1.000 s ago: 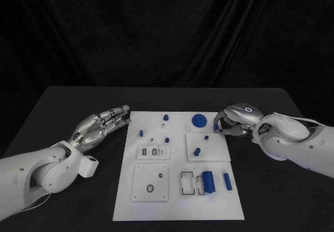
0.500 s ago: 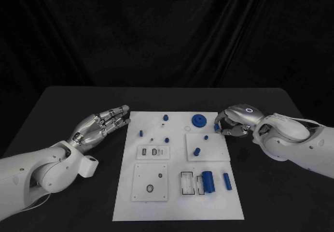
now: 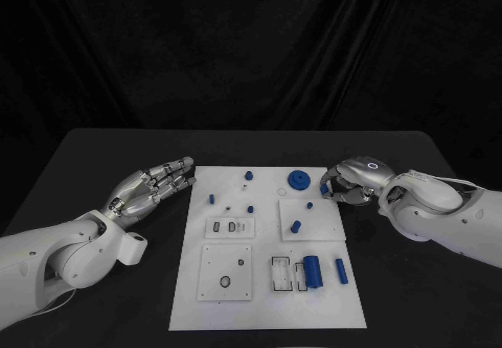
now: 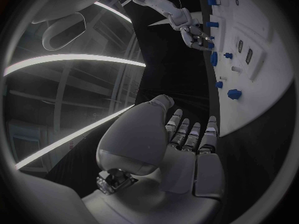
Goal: Assemble the parts on the task board
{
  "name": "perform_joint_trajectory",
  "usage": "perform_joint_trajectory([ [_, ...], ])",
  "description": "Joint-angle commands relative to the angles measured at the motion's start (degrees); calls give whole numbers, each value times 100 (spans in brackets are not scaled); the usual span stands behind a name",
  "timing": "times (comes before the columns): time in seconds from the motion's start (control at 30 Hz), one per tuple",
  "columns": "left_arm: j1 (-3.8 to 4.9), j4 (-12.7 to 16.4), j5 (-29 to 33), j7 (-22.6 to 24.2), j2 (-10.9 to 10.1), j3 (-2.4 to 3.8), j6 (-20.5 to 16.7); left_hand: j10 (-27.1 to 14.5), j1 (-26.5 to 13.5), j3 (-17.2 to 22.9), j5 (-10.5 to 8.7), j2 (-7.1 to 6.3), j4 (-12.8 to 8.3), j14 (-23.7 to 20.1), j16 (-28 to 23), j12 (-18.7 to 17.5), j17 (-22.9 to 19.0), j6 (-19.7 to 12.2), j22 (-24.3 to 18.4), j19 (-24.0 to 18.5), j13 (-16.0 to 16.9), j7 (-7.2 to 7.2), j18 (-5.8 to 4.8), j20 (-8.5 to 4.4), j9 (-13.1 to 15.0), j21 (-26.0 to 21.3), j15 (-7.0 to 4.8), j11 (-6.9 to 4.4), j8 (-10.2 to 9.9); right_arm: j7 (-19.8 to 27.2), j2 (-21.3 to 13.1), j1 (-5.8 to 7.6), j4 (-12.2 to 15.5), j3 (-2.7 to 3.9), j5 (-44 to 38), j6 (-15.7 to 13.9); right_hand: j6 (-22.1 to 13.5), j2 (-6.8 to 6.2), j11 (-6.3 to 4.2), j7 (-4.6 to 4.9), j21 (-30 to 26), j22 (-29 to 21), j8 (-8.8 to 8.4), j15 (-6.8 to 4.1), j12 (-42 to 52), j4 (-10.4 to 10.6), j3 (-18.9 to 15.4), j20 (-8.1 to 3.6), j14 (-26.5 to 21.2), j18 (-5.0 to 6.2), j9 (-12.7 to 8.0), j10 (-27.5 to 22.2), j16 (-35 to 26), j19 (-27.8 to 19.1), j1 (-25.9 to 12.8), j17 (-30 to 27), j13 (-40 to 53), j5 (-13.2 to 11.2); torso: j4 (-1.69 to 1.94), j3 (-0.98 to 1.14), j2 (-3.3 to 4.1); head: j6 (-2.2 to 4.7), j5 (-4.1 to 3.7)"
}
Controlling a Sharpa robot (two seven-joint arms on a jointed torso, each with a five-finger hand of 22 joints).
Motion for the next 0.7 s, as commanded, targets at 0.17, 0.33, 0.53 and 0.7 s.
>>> perform_joint_trajectory([
  [0.17,1,4,5,1256,7,3,63,-5,2,2,19,57,-29,28,21,30,7,10,9,46,7,9,107,11,8,28,15,44,35,-199,-3,-29,1,-2,-115,112,-247,-42,-27,6,-82,258,-125,-34,-56,4,-86,-11,133,114,-93,463,-80,-62,-44,-32,1371,-198,3,-1,2,-2,0],
  [0.33,1,-1,5,1248,2,3,62,-5,2,2,19,57,-29,28,21,30,7,10,9,46,7,9,107,11,8,28,15,44,35,-205,-10,-30,22,-2,-141,66,-354,-71,-21,15,-114,246,-167,-30,-76,32,-140,-9,128,118,-141,441,-112,-66,-76,-57,1349,-366,2,0,0,-2,2],
  [0.53,0,4,5,1244,-15,3,61,-8,-1,1,15,48,-35,29,21,26,6,5,9,48,6,14,108,12,7,29,13,45,34,-172,-109,-27,174,-1,-151,-147,-494,-157,-4,33,-162,237,-200,-17,-92,196,-263,2,133,123,-235,425,-143,-59,-134,-66,1332,-737,3,1,1,5,23],
  [0.7,0,16,5,1238,-29,3,48,-8,-1,1,15,48,-35,29,21,26,6,5,9,48,6,14,108,12,7,29,13,45,34,-170,-288,33,444,0,-153,-268,-513,-254,5,40,-181,244,-177,-13,-99,414,-352,8,139,122,-283,418,-156,-47,-170,-61,1325,-1008,2,0,1,8,30],
])
